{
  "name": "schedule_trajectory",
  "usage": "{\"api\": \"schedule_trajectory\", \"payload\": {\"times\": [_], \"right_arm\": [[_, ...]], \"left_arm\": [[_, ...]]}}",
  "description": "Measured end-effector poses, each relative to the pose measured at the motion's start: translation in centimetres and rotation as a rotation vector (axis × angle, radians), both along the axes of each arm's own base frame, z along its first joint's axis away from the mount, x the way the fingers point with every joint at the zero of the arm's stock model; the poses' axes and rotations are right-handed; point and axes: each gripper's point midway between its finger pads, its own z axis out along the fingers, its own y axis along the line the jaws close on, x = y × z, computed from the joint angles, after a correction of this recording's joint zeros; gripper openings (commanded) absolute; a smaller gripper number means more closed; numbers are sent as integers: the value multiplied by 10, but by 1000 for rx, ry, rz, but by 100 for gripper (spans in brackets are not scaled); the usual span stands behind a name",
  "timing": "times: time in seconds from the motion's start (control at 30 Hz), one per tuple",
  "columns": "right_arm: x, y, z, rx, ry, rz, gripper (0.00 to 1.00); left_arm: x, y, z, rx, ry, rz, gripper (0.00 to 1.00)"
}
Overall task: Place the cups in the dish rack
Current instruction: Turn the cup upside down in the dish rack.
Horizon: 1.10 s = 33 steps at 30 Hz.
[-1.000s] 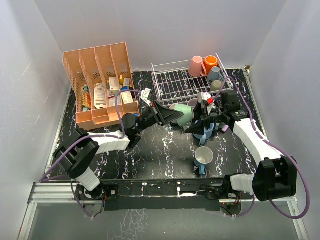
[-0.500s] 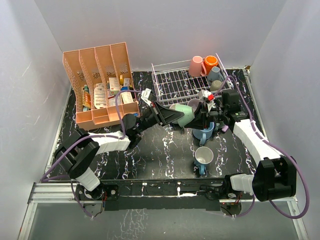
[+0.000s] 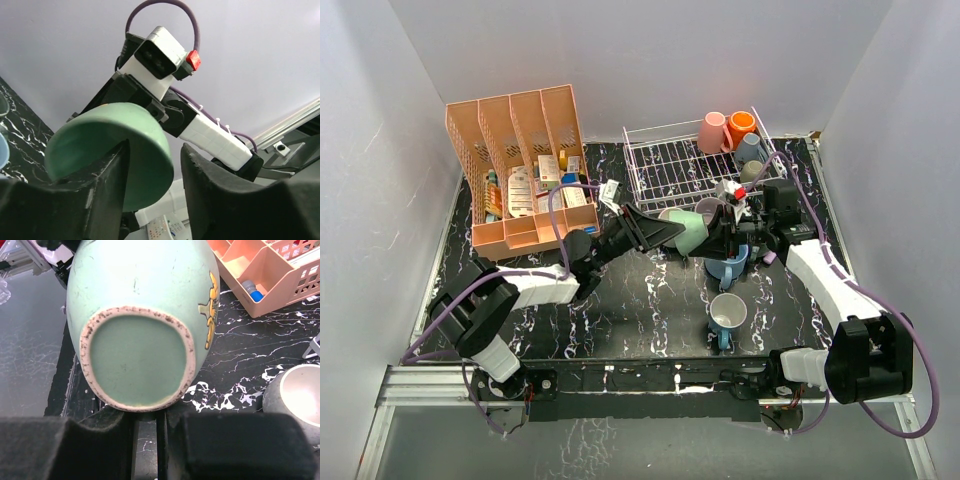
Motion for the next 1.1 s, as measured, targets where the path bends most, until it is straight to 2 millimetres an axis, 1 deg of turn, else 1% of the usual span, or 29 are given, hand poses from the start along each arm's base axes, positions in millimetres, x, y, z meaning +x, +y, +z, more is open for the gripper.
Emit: {"api": "schedule_trajectory", "payload": {"times": [0.13, 0.27, 0.37, 0.53, 0.63, 0.7, 0.8, 0.93, 1.1], "right_arm": [[1, -2, 0, 1, 13, -10, 8], [5, -7, 0, -2, 22, -35, 8], [9, -10, -1, -9, 23, -56, 8], [15, -15, -9, -48, 21, -101, 8], [20, -20, -14, -87, 15, -136, 8], [25, -23, -13, -115, -5, -159, 8], [34, -27, -8, -154, -46, -193, 8], [47, -35, -2, -209, -98, -242, 8], [61, -44, 2, -274, -138, -295, 8]], "left_arm": [[0, 4, -11, 17, 20, 21, 57], [-6, 15, -18, 36, 8, 48, 66], [-15, 28, -14, 37, -35, 77, 71], [-30, 57, 5, 30, -137, 142, 81], [-37, 72, 13, 44, -185, 187, 83], [-38, 80, 13, 81, -207, 221, 86], [-37, 89, 8, 156, -223, 272, 91], [-33, 101, -7, 264, -223, 341, 97], [-31, 117, -30, 361, -208, 405, 97]]}}
